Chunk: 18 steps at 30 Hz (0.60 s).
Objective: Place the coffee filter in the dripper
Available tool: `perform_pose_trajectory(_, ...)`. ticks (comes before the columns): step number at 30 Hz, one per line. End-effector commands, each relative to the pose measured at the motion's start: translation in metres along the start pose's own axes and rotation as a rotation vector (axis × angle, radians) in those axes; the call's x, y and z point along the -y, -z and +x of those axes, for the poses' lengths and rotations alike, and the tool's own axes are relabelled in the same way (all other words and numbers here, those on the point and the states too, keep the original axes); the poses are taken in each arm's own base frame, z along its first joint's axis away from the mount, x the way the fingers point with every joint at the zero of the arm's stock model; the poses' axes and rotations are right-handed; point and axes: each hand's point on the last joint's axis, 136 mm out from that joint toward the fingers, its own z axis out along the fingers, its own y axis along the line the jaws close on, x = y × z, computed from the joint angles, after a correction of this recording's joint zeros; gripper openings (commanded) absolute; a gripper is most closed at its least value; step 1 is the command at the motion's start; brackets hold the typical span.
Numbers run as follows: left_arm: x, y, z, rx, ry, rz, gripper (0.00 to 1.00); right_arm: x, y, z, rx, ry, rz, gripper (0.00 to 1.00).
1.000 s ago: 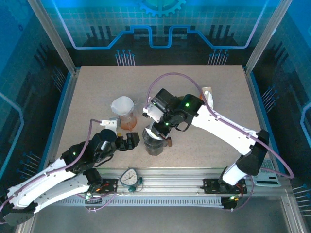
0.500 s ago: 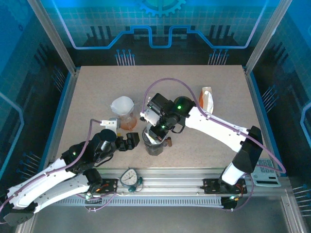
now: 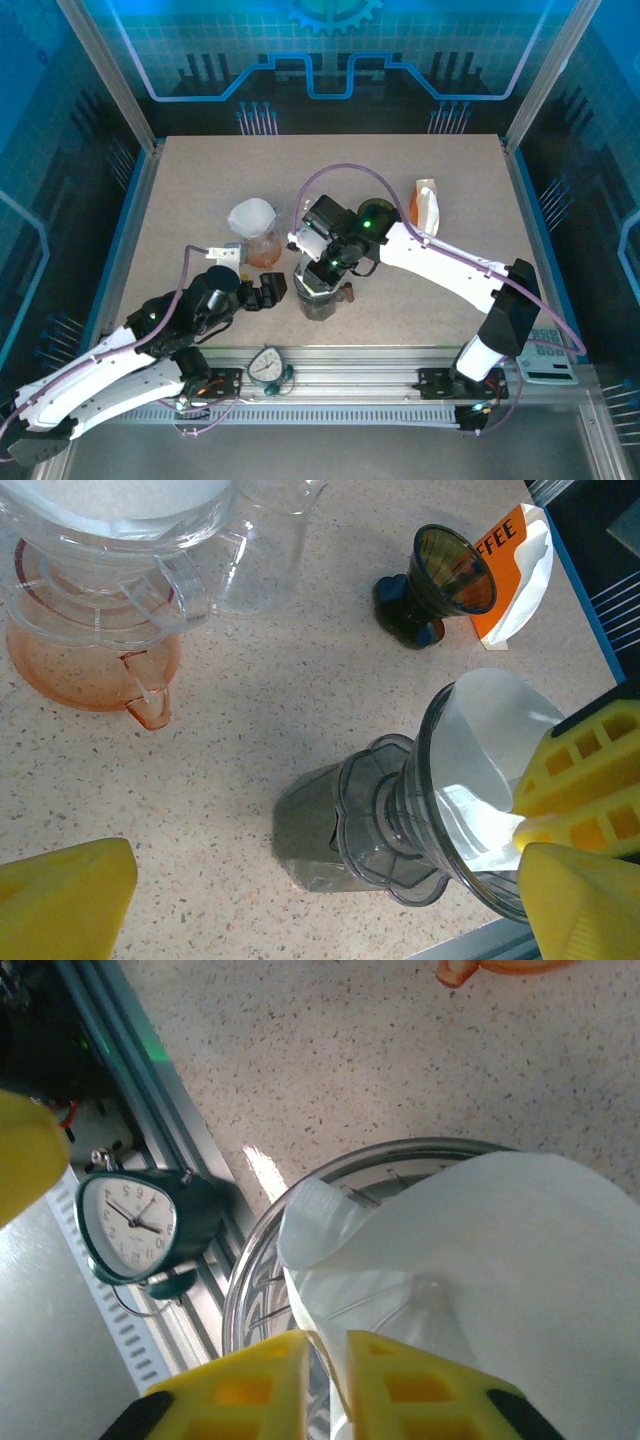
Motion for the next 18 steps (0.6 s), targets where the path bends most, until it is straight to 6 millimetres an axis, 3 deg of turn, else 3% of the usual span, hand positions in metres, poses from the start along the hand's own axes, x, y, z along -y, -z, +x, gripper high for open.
perform_pose_trajectory(1,0.0,0.004,-0.004,0.009,0.002,0.001,0.99,-0.009,0.013,-0.002,0.049,0.02,-0.014,0.33)
perform_pose_trajectory(3,0.0,0.003,-0.004,0.009,0.003,0.002,0.99,-0.009,0.018,-0.003,0.067,0.023,-0.009,0.43)
perform_pose_trajectory(9,0.004,0.002,-0.005,0.006,0.003,0.016,0.99,-0.006,0.041,-0.002,0.134,0.027,0.039,0.6)
perform_pose_trajectory(14,0.02,-0.004,-0.007,-0.032,-0.01,0.057,0.94,0.01,0.062,-0.001,0.23,-0.025,0.102,0.64)
perform_pose_trajectory(18,0.04,-0.015,-0.011,-0.098,-0.001,0.124,0.87,0.032,0.066,0.004,0.279,-0.09,0.168,0.65)
